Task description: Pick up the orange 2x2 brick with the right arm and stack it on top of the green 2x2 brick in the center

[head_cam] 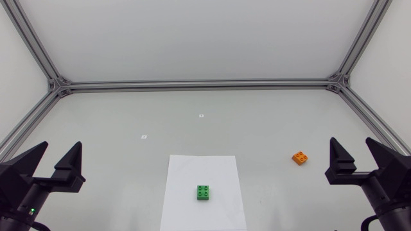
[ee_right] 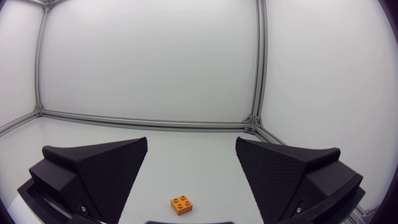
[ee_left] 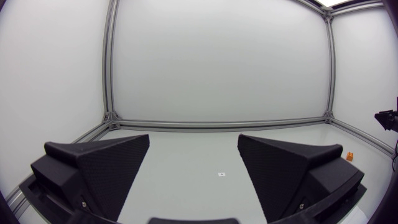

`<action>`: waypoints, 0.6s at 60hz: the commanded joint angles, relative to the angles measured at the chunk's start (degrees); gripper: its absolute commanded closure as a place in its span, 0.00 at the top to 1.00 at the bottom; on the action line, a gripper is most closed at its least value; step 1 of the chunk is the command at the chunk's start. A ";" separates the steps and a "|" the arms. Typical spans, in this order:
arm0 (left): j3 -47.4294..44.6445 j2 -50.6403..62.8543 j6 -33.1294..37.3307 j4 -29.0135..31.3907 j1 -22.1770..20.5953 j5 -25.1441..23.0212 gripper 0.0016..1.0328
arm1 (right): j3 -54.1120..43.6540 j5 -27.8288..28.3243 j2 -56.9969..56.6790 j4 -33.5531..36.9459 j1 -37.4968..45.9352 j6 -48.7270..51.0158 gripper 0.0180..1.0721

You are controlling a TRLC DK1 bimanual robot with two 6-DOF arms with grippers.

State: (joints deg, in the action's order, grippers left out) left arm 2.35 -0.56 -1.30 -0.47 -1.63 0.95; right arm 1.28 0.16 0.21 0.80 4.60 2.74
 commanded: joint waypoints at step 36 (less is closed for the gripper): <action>-2.35 -0.32 0.33 0.65 0.13 -0.16 0.96 | 0.57 0.19 -0.65 -0.09 -1.17 -1.34 0.96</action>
State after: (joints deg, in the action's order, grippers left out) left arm 2.35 -0.56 -1.30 -0.47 -1.63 0.95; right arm 1.28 0.16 0.21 0.64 4.19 2.74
